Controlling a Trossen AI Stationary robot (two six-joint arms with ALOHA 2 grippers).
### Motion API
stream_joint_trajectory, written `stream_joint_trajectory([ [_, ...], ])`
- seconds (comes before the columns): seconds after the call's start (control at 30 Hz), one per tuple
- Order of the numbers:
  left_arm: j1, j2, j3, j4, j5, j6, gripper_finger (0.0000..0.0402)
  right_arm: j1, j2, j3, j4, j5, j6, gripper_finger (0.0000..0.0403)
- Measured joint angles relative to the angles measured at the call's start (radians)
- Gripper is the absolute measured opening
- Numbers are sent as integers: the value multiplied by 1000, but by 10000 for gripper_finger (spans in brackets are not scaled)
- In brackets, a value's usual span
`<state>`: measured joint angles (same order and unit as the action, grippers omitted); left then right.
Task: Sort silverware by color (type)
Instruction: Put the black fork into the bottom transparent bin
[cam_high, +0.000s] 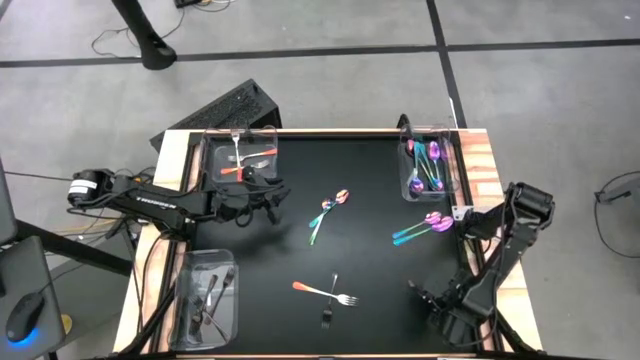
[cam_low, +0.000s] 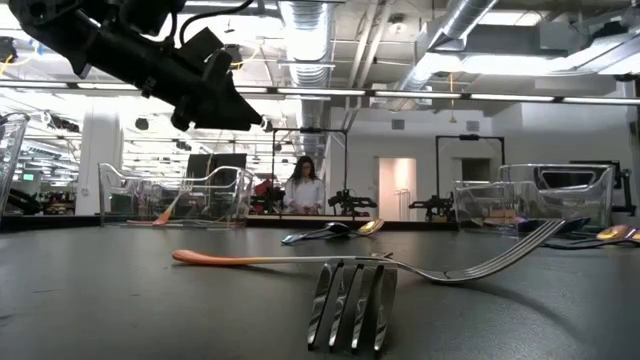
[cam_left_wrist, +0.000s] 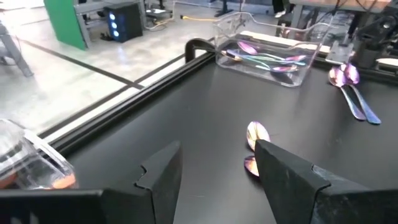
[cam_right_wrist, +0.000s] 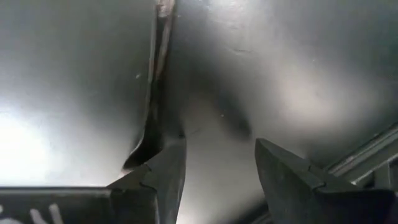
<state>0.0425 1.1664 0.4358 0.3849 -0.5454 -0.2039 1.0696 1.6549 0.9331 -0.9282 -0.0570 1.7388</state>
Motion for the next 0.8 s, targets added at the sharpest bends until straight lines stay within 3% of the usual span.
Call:
stream_joint_trajectory([
  [0.27,1,0,0,-5,-80,-6,189,-31,-1,121,-156,22,-67,209],
  [0.53,-4,0,0,-63,-67,-27,189,-56,1,97,10,135,-140,209],
  [0.8,-32,0,0,-172,-88,-70,189,-30,1,46,58,138,-149,209],
])
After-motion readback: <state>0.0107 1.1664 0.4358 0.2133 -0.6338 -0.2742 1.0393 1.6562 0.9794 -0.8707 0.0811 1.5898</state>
